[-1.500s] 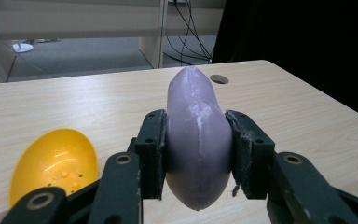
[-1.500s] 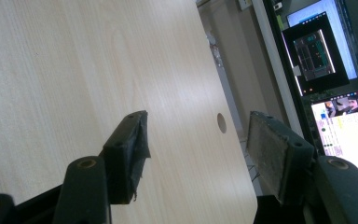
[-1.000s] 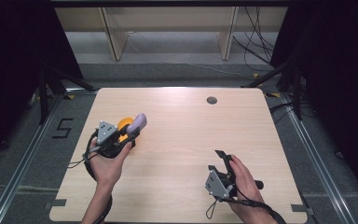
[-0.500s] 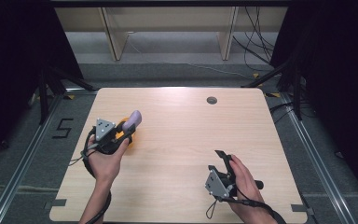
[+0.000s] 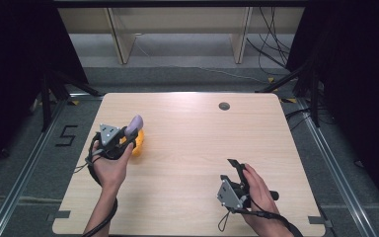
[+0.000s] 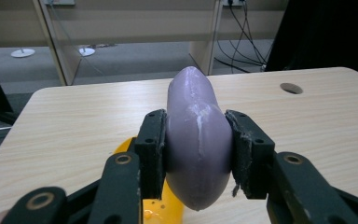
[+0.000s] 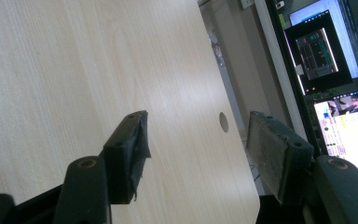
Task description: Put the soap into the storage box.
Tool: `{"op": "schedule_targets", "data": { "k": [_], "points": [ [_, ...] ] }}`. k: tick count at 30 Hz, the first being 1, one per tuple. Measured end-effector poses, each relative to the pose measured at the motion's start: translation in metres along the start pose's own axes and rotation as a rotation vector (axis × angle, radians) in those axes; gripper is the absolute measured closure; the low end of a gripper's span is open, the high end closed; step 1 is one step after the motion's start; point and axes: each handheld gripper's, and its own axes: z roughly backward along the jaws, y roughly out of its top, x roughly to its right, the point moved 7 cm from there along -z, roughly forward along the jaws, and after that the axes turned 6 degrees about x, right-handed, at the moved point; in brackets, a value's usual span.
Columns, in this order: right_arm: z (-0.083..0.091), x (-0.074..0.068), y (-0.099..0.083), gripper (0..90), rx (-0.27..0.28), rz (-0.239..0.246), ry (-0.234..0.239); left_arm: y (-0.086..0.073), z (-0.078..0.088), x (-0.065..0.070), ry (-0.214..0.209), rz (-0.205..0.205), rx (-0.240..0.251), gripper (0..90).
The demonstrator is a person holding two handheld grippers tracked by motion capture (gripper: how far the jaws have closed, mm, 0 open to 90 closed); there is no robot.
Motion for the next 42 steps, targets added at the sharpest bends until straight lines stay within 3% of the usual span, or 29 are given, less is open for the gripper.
{"op": "schedule_targets", "data": {
  "k": [16,19,21,22,26,27,29,30,33,40,42],
  "points": [
    [0.0,0.0,0.0,39.8,-0.001,0.0,0.002,-0.021,-0.027,-0.023,0.097,-0.007,-0.039,59.1],
    [-0.001,0.002,0.001,39.8,0.013,0.044,0.004,-0.03,-0.031,-0.025,0.117,-0.002,-0.061,59.1],
    [0.0,0.0,0.001,39.8,0.002,0.002,-0.006,-0.035,-0.034,-0.026,0.123,-0.004,-0.071,59.1],
    [0.0,0.0,0.001,39.8,0.002,0.005,-0.005,-0.037,-0.034,-0.027,0.127,-0.008,-0.076,59.1],
    [-0.001,0.003,0.001,39.8,0.013,0.063,0.006,-0.044,-0.038,-0.028,0.129,-0.003,-0.089,59.0],
    [0.0,-0.001,0.0,39.8,-0.004,0.008,0.007,-0.045,-0.038,-0.028,0.133,-0.003,-0.095,59.0],
    [-0.001,0.0,0.001,39.7,0.004,0.02,0.008,-0.048,-0.039,-0.028,0.136,-0.005,-0.099,59.0],
    [-0.001,0.002,0.002,39.7,0.016,0.06,0.009,-0.049,-0.04,-0.028,0.139,-0.004,-0.098,59.0],
    [0.0,-0.002,0.0,39.7,-0.001,0.006,0.009,-0.052,-0.041,-0.028,0.141,0.002,-0.106,59.0],
    [0.0,-0.001,0.0,39.7,-0.006,0.016,0.01,-0.06,-0.044,-0.029,0.143,0.006,-0.125,58.8],
    [0.0,0.001,0.0,39.7,0.006,0.045,0.011,-0.062,-0.045,-0.029,0.139,0.012,-0.127,58.8]
  ]
}}
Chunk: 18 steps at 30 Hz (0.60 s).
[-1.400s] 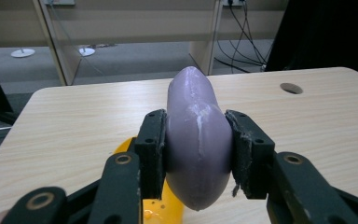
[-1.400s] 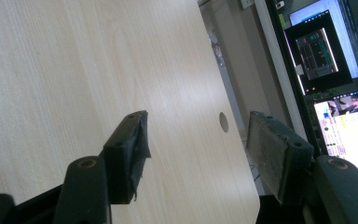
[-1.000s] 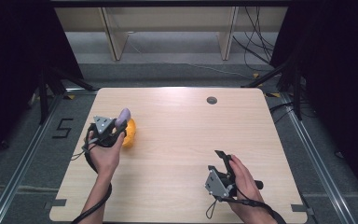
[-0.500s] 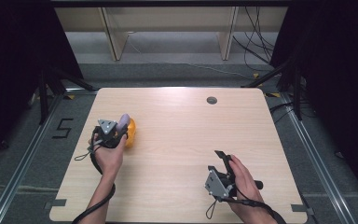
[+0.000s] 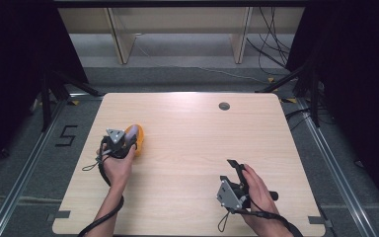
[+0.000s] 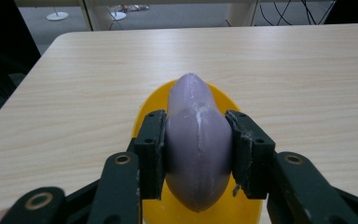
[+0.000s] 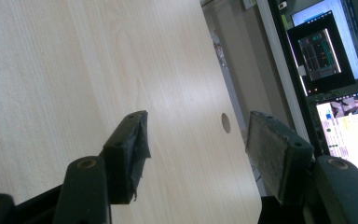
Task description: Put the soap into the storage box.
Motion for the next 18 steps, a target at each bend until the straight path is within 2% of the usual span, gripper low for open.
{"op": "schedule_targets", "data": {
  "k": [1,7,8,9,11,14,18],
  "points": [
    [0.0007,-0.002,-0.0003,39.7,-0.012,-0.029,0.0,-0.0003,-0.0001,-0.0001,0.0,0.0,0.0,58.8],
    [0.0004,-0.002,-0.0003,39.7,-0.012,-0.024,0.002,-0.0019,-0.0008,0.0,-0.003,0.007,-0.012,58.6],
    [-0.0014,0.0014,0.0005,39.7,0.015,0.028,0.003,-0.0027,-0.0006,0.0001,-0.003,0.004,-0.021,58.5],
    [0.0006,-0.0024,-0.0002,39.6,-0.013,-0.027,0.002,-0.0035,-0.0006,0.0001,-0.005,-0.003,-0.029,58.5],
    [-0.0016,0.001,0.001,39.6,0.019,0.022,0.0,-0.0047,-0.001,0.0005,-0.005,-0.001,-0.036,58.5],
    [-0.0015,0.0006,0.0013,39.6,0.02,0.02,0.002,-0.0069,-0.0013,0.0008,-0.008,-0.012,-0.067,58.4],
    [-0.0017,0.0001,0.0011,39.5,0.02,0.017,0.006,-0.0083,-0.0015,0.0015,-0.016,-0.018,-0.085,57.7]
  ]
}}
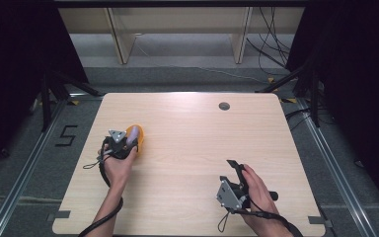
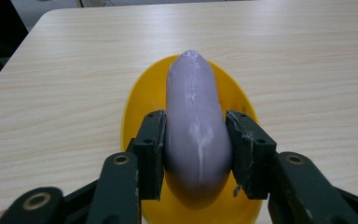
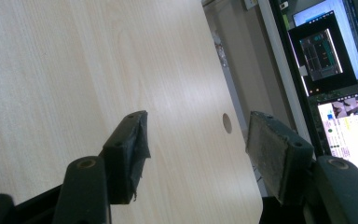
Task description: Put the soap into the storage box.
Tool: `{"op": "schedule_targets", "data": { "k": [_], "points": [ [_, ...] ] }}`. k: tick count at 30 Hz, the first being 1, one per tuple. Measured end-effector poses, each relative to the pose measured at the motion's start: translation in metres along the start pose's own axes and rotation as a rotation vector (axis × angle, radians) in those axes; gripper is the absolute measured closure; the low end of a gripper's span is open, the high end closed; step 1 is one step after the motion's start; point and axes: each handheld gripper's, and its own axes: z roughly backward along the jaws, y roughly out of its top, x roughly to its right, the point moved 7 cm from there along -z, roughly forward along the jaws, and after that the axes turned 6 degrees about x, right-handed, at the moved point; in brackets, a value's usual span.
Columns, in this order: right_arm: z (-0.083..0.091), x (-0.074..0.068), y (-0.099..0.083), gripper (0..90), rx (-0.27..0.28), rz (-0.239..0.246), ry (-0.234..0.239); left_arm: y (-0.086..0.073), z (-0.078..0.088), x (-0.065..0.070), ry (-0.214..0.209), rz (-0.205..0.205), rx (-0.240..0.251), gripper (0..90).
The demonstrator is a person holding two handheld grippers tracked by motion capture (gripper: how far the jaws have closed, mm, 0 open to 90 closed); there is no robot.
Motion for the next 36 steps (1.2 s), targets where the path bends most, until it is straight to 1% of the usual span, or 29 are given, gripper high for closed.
{"op": "schedule_targets", "data": {
  "k": [2,5,6,7,8,12,14,15,16,17,18,20,22,23,24,27,28,30,31,32,33,34,35,36],
  "points": [
    [0.0,0.0,0.0,39.6,0.001,0.0,0.0,0.001,0.001,0.0,0.0,-0.012,0.001,56.8],
    [0.0,0.0,0.0,39.5,0.001,0.001,-0.002,0.005,0.004,0.0,0.003,-0.014,0.01,54.0],
    [0.0,0.0,0.0,39.5,0.001,0.001,-0.001,0.006,0.005,0.0,0.0,-0.007,0.013,52.9],
    [0.002,-0.004,0.0,39.5,-0.024,-0.053,-0.003,0.006,0.005,0.0,0.001,-0.004,0.017,52.1],
    [0.0,0.0,0.0,39.5,0.002,0.0,-0.001,0.007,0.006,-0.001,-0.002,-0.007,0.016,51.3],
    [0.0,0.0,0.0,39.3,-0.001,-0.001,-0.002,0.01,0.012,0.001,-0.014,0.019,0.045,45.5],
    [0.0,0.0,0.0,39.3,0.0,0.002,0.0,0.012,0.018,0.001,-0.016,0.023,0.061,43.7],
    [0.001,-0.001,0.0,39.3,-0.01,-0.016,0.0,0.013,0.021,0.002,-0.019,0.026,0.072,43.2],
    [0.0,0.0,0.0,39.3,0.0,0.002,0.0,0.014,0.025,0.002,-0.025,0.028,0.077,42.7],
    [0.0,0.0,0.0,39.2,-0.001,0.0,0.0,0.014,0.029,0.003,-0.029,0.03,0.082,42.1],
    [0.0,0.0,0.0,39.2,-0.001,-0.001,0.001,0.014,0.033,0.004,-0.035,0.031,0.085,41.5],
    [0.0,0.0,0.0,39.2,-0.001,0.0,0.001,0.012,0.042,0.009,-0.055,0.046,0.094,40.6],
    [0.0,0.0,0.0,39.1,-0.001,0.0,0.002,0.009,0.049,0.013,-0.075,0.041,0.094,40.0],
    [0.002,-0.004,-0.001,39.1,-0.027,-0.051,0.004,0.008,0.052,0.015,-0.087,0.035,0.088,39.8],
    [0.002,-0.004,-0.001,39.0,-0.027,-0.051,0.006,0.006,0.055,0.018,-0.097,0.031,0.082,39.5],
    [0.002,-0.003,-0.001,39.0,-0.029,-0.047,-0.002,0.0,0.063,0.028,-0.128,0.001,0.068,38.9],
    [0.003,-0.004,-0.001,39.0,-0.033,-0.056,0.004,-0.002,0.065,0.031,-0.139,-0.005,0.066,38.5],
    [0.003,-0.004,-0.002,38.9,-0.032,-0.048,0.006,-0.006,0.07,0.036,-0.153,-0.021,0.06,38.4],
    [0.001,0.0,-0.002,38.9,-0.007,0.007,0.01,-0.008,0.072,0.038,-0.16,-0.025,0.058,38.3],
    [0.001,0.001,-0.001,38.8,-0.004,0.027,0.01,-0.01,0.074,0.04,-0.172,-0.029,0.055,38.3],
    [0.0,0.001,0.0,38.7,0.004,0.028,0.015,-0.013,0.077,0.042,-0.179,-0.03,0.05,38.2],
    [0.001,-0.001,-0.002,38.6,-0.006,-0.017,0.006,-0.016,0.08,0.043,-0.182,-0.031,0.045,38.2],
    [0.002,-0.005,-0.002,38.6,-0.03,-0.077,0.006,-0.018,0.082,0.043,-0.182,-0.034,0.037,38.2],
    [0.002,-0.005,-0.002,38.5,-0.029,-0.077,0.007,-0.02,0.084,0.044,-0.19,-0.027,0.039,38.2]
  ]
}}
